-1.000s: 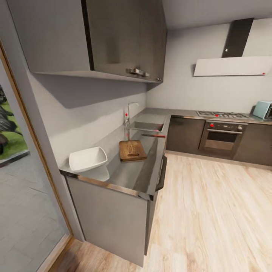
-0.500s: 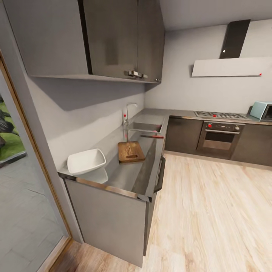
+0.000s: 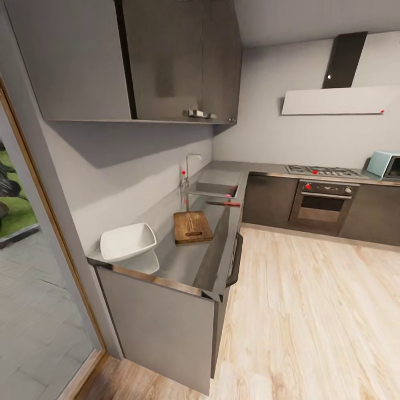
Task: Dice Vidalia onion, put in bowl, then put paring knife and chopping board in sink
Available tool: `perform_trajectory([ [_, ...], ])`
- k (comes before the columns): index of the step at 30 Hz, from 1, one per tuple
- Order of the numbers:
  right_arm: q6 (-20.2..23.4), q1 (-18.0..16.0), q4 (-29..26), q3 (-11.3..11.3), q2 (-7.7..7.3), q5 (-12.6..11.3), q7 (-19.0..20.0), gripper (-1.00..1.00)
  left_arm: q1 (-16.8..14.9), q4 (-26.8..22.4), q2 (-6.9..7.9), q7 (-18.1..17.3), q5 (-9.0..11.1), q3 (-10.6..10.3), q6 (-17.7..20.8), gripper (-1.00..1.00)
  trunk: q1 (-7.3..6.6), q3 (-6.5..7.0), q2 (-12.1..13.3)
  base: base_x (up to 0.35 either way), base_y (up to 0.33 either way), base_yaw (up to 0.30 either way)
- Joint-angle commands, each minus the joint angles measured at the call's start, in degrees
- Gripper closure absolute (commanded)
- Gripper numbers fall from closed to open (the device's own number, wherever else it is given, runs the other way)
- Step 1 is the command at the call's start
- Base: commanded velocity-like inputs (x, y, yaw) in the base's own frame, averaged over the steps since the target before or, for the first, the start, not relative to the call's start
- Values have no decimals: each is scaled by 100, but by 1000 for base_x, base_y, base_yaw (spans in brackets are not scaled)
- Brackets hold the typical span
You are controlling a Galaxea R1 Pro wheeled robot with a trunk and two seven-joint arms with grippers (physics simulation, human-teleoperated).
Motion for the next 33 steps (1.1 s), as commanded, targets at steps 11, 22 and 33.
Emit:
perform_trajectory([
  [11, -8, 3, -8, -45, 0, -1, 29, -100, 3, -9, -4, 3, 2, 0, 0, -100, -242, 195, 440, 0, 0, 0],
  [22, -9, 3, -8, -45, 0, -1, 29, -100, 3, -9, -4, 3, 2, 0, 2, -100, -484, 392, 882, 0, 0, 0],
  [33, -17, 3, -8, -45, 0, -1, 29, -100, 3, -9, -4, 3, 2, 0, 9, -100, -725, 590, 1323, 0, 0, 0],
])
